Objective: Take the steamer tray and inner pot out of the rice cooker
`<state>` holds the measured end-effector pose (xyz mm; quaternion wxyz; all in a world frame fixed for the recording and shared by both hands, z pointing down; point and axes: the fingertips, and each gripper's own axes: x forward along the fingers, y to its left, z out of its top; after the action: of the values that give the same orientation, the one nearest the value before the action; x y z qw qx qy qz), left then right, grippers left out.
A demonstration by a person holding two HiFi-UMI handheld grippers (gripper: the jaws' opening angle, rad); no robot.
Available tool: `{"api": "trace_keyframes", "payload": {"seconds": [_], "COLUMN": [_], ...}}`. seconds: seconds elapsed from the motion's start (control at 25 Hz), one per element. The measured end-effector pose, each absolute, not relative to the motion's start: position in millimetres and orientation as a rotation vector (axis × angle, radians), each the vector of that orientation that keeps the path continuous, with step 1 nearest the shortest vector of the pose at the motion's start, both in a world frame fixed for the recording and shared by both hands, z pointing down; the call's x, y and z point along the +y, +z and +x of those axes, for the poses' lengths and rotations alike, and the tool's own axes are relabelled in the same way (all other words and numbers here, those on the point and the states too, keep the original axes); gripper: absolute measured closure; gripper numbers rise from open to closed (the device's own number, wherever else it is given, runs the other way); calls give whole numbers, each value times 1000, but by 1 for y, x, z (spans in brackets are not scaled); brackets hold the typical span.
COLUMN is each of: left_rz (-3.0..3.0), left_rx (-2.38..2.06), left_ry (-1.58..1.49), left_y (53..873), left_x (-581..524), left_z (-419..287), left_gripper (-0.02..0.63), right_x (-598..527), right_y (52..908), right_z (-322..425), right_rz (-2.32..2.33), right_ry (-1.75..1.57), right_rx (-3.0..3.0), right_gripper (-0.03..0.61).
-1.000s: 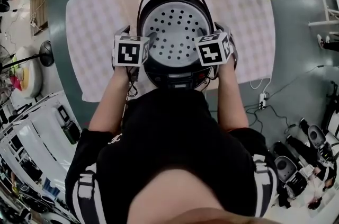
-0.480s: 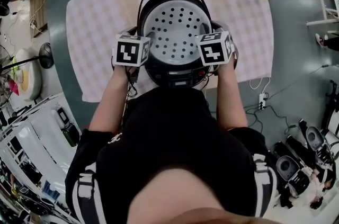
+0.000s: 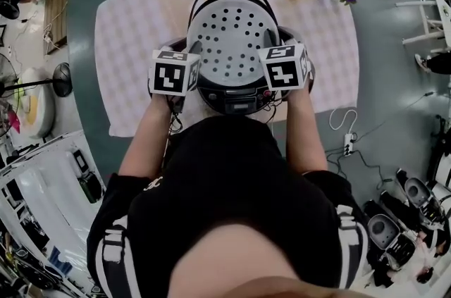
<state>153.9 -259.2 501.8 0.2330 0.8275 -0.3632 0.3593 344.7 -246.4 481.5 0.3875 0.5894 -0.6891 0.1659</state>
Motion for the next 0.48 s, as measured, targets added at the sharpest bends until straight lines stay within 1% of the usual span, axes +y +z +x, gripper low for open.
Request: {"api": "trace_keyframes", "payload": {"seconds": [0.24, 0.48], "left_rz": [2307, 2344], "left_rx": [-1039, -1159], "left_ry": [887, 796], "left_y": [478, 448], "left_x": [-240, -237], "left_z": [147, 131], "left_gripper": [525, 531], "right_x": [-230, -237], "right_y": [460, 439], "right_z": [337, 320], "right_rz": [1521, 1531], "right_ry": [373, 311], "right_rx": [-1807, -1899], "right_gripper": [509, 511]}}
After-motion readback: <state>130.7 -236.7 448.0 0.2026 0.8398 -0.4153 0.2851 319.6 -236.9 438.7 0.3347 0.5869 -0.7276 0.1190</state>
